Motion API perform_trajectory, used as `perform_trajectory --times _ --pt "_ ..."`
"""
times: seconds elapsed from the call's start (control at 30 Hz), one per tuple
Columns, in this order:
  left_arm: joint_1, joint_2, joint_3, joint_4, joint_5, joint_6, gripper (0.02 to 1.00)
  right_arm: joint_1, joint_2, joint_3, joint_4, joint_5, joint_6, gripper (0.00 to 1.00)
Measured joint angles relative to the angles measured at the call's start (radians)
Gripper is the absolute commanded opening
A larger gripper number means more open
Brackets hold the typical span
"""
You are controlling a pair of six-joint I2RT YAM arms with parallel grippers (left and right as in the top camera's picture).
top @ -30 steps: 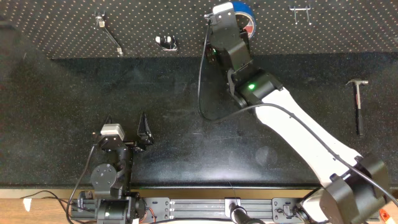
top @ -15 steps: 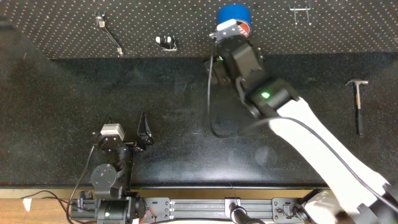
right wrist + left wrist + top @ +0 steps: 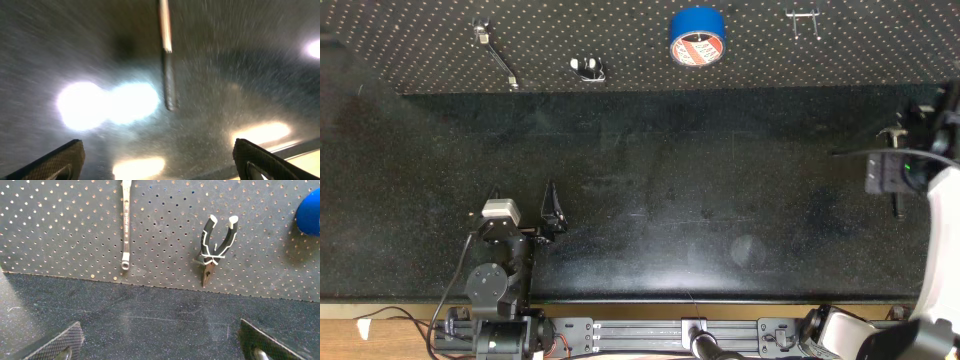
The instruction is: Place Tools Onto Pegboard
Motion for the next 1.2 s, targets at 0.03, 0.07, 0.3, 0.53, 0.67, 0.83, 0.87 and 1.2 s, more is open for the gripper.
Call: perform_trajectory --times 0.03,0.07,0.3,0.53,0.67,0.83,0.87,1.2 --pt "0.0 0.0 0.0 0.0 0.0 0.0 0.996 -0.091 0.057 -0.028 0.026 -0.023 -0.079 0.969" --pt "0.0 0.0 0.0 0.0 -0.001 0.0 0.996 -0.126 0.091 -0.04 0.048 -0.048 -0.136 0.969" --pt "0.0 0.0 0.0 0.0 0.0 0.0 0.996 -0.183 0.268 -0.047 0.163 -0.172 -0.288 0.969" --pt "0.0 0.0 0.0 0.0 0.0 0.0 0.996 -0.208 0.358 -0.047 0.203 -0.193 -0.325 0.969" --pt "0.0 0.0 0.0 0.0 0.0 0.0 0.996 -0.257 0.384 -0.047 0.202 -0.193 -0.331 0.969" --pt "0.0 0.0 0.0 0.0 0.0 0.0 0.996 -0.256 0.386 -0.047 0.202 -0.192 -0.351 0.98" --pt "0.0 0.0 0.0 0.0 0.0 0.0 0.996 -0.256 0.386 -0.047 0.202 -0.192 -0.36 0.982" --pt "0.0 0.0 0.0 0.0 0.0 0.0 0.996 -0.256 0.388 -0.047 0.211 -0.18 -0.43 0.976"
